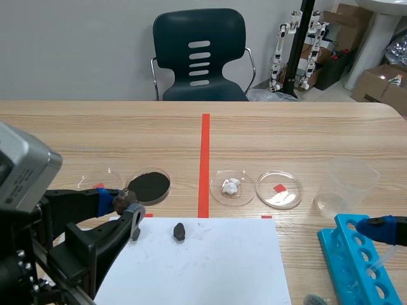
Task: Rub the mineral on the streak plate
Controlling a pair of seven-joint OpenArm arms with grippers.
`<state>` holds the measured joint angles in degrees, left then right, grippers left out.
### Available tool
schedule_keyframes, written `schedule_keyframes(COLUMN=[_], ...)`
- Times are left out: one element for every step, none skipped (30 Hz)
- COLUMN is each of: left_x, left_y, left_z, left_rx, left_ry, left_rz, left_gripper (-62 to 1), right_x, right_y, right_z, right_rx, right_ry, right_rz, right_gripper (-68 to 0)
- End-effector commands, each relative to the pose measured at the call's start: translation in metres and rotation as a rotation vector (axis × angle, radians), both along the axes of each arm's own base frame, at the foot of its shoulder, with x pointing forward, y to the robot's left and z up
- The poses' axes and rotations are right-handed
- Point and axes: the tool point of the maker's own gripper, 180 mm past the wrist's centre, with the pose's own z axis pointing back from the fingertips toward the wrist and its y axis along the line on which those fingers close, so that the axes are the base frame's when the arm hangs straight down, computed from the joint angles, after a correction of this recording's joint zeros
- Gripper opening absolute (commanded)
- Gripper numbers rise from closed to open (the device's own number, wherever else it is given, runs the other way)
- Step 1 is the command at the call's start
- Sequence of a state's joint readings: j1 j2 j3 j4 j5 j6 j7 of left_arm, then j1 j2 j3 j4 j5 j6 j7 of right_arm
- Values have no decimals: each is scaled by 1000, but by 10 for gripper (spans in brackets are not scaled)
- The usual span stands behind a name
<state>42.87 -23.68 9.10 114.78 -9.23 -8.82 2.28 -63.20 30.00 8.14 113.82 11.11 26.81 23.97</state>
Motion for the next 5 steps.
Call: schedule_keyframes(left_x=[2, 2, 2, 2, 2], left_y=[-1, -1, -1, -1, -1], left_z=[6, 6, 6, 6, 6], left_rx=[-15, -15, -15, -15, -15], left_ry=[-24, -24, -24, -24, -24], left_rz=[-2, -2, -2, -2, -2], left_gripper=[-479, -479, -479, -478, -479], right_x=[3, 3, 3, 3, 3], right_y=[1, 1, 1, 1, 1], right_z=[6, 6, 6, 6, 6], right_rx=[20, 20, 20, 20, 20], right_ry=[-21, -21, -21, -21, -21], right_rz=[-4, -4, -4, -4, -4], right_gripper=[-71, -71, -71, -71, -71])
